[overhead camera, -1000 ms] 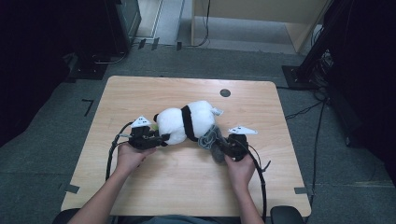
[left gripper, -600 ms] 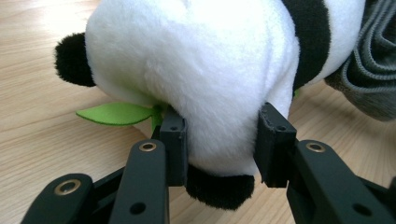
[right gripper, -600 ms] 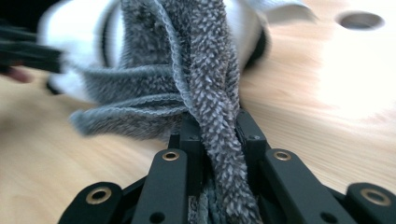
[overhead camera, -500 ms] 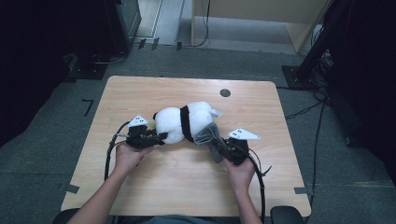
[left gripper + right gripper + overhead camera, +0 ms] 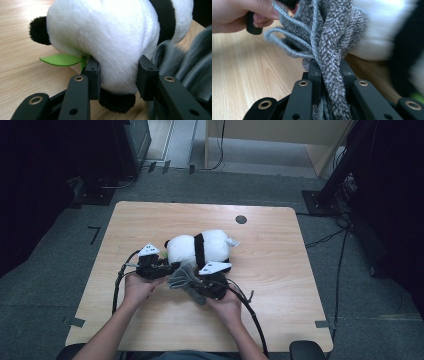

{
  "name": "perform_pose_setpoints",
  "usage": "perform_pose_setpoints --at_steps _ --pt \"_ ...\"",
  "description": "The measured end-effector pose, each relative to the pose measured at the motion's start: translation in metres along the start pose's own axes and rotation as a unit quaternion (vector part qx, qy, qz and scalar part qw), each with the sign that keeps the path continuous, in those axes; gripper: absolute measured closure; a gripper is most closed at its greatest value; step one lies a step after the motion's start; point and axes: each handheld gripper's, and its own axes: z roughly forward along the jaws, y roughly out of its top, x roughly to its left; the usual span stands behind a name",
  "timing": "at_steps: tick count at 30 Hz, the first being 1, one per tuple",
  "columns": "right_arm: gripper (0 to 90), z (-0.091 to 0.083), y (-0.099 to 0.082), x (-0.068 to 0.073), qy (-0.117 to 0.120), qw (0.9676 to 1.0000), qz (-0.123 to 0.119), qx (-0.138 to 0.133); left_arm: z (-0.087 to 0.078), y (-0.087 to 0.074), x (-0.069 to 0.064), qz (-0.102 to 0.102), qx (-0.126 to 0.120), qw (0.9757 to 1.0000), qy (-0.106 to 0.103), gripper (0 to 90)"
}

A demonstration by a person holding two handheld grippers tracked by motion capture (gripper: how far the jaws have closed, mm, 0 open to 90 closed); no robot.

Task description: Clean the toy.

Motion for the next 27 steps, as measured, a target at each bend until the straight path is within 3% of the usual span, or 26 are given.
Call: perform_pose_setpoints --at_steps 2,4,8,13,16,18,22,27 --pt "77.9 0.014 0.006 0.004 -0.004 0.9998 -0.012 0.013 0.000 0.000 -0.002 0.000 0.000 1.0000 0.000 61.0" --pt "77.9 0.022 0.010 0.001 -0.015 0.9997 -0.008 0.019 0.000 0.000 -0.002 0.002 0.001 1.0000 0.000 61.1" --pt "77.8 0.024 0.012 -0.009 -0.026 0.9994 0.003 0.022 0.000 0.000 -0.001 0.006 0.002 1.0000 -0.002 61.3" --pt "77.8 0.008 0.002 -0.026 -0.051 0.9983 0.021 0.017 0.000 0.000 -0.001 0.007 0.005 1.0000 -0.002 61.5" --pt "77.8 -0.009 -0.006 -0.041 -0.073 0.9960 0.052 0.006 0.000 0.000 0.000 0.008 0.006 0.9999 -0.004 61.6" --pt "77.9 -0.021 -0.013 -0.052 -0.072 0.9947 0.073 -0.004 0.001 0.000 -0.001 0.007 0.005 0.9999 -0.008 61.6" --pt "77.8 -0.040 -0.022 -0.066 -0.092 0.9922 0.084 -0.007 0.001 0.000 -0.002 0.006 0.006 0.9999 -0.009 61.6" --pt "77.8 -0.059 -0.035 -0.082 -0.122 0.9859 0.113 -0.020 0.001 0.000 -0.002 0.005 0.006 0.9999 -0.008 61.6"
